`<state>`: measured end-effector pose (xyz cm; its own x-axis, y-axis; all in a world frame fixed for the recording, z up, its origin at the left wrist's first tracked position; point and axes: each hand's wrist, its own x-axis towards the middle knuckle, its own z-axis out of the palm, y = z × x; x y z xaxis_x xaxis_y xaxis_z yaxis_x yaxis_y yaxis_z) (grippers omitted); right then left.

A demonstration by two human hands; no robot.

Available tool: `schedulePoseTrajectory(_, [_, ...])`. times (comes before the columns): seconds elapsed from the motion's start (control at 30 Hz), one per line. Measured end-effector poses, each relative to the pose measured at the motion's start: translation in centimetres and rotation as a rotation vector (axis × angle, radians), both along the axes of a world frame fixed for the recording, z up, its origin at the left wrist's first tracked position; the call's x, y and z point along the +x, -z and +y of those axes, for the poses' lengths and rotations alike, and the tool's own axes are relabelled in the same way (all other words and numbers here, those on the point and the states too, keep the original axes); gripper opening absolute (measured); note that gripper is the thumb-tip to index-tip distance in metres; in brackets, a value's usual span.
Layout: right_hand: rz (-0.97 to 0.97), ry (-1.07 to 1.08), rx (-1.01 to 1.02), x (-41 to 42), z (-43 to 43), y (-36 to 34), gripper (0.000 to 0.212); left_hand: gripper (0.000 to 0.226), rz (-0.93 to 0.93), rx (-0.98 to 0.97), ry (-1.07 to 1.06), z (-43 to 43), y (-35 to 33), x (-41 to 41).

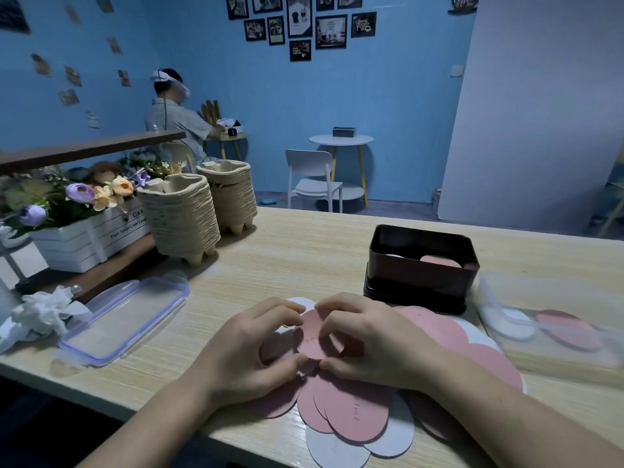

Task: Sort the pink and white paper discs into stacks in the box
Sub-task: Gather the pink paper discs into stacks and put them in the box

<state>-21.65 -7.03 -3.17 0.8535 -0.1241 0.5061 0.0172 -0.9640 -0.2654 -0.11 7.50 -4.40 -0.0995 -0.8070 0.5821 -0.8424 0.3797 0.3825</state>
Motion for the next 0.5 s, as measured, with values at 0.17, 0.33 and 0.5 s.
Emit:
schedulePoseTrajectory(0.17, [-0.005,0.024,0.028,-0.9,-0.4,0.0,0.028,0.016,0.035,0.064,-0.065,0.8,-0.3,0.6])
schedulePoseTrajectory(0.33, [0.003,0.010,0.039,-0.8,-0.2,-0.3,0.028,0.018,0.055,0.173,-0.071,3.0,-0.7,1.2])
schedulePoseTrajectory(0.5, [-0.011,0.007,0.030,-0.8,-0.2,-0.3,0.027,0.070,-0.149,0.307,-0.066,5.1,-0.9,1.5])
